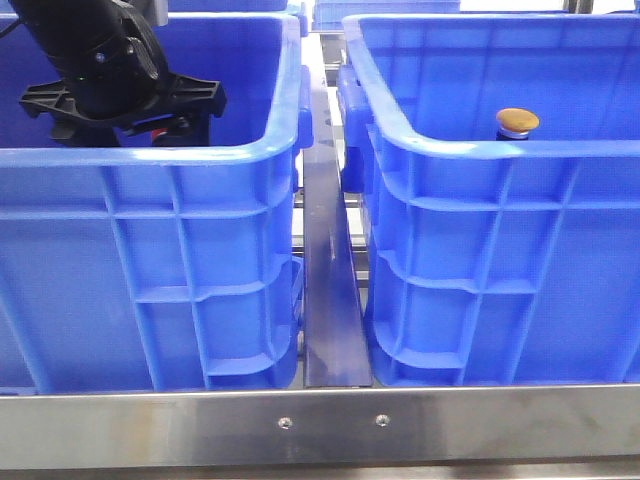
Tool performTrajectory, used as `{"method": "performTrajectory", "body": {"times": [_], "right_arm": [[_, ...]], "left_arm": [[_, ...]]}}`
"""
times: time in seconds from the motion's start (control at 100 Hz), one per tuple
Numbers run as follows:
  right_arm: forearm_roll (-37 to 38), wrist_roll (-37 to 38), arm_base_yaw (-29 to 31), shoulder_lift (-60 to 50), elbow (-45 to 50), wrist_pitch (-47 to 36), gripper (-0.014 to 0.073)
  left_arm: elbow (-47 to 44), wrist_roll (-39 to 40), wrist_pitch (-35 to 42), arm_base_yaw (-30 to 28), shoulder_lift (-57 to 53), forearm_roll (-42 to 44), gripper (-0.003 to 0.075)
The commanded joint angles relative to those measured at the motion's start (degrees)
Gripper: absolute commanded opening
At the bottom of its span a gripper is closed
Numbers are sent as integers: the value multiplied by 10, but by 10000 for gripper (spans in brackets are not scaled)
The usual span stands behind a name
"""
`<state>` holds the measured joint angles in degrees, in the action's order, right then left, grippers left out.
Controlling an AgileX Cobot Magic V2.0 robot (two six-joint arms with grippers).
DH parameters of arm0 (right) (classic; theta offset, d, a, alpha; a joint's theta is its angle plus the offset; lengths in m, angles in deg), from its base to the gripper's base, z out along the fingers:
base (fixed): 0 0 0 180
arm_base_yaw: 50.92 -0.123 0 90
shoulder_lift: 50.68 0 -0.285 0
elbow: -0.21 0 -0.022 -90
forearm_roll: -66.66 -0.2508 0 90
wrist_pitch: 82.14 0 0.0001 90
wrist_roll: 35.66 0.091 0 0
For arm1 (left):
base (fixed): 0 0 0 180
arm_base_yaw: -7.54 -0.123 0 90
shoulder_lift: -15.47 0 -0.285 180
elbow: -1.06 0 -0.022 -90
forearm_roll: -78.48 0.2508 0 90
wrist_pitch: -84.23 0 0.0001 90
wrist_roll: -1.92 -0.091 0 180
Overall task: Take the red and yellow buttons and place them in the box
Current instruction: 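Reach into the button bin and grasp a red-capped button with the left gripper, then lift the red button and carry it toward the right gripper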
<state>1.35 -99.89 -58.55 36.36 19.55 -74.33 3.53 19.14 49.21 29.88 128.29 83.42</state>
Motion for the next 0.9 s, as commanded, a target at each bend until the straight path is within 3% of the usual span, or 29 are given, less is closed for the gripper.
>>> {"method": "performTrajectory", "body": {"times": [0.0, 0.1, 0.24, 0.5, 0.89], "right_arm": [[-2, -7, 1, -23, -15, -12, 510], [-2, -7, 1, -23, -15, -12, 510], [-2, -7, 1, -23, -15, -12, 510], [-6, -7, 1, -26, -15, 4, 510], [-142, -7, 1, -57, -17, 194, 510]], "left_arm": [[19, 6, 29, -1, -27, 1, 363], [19, 6, 29, -1, -27, 1, 208], [19, 6, 29, -1, -27, 1, 79], [19, -9, 30, 6, -66, 1, 73], [17, -140, 13, 91, -181, -1, 72]]}}
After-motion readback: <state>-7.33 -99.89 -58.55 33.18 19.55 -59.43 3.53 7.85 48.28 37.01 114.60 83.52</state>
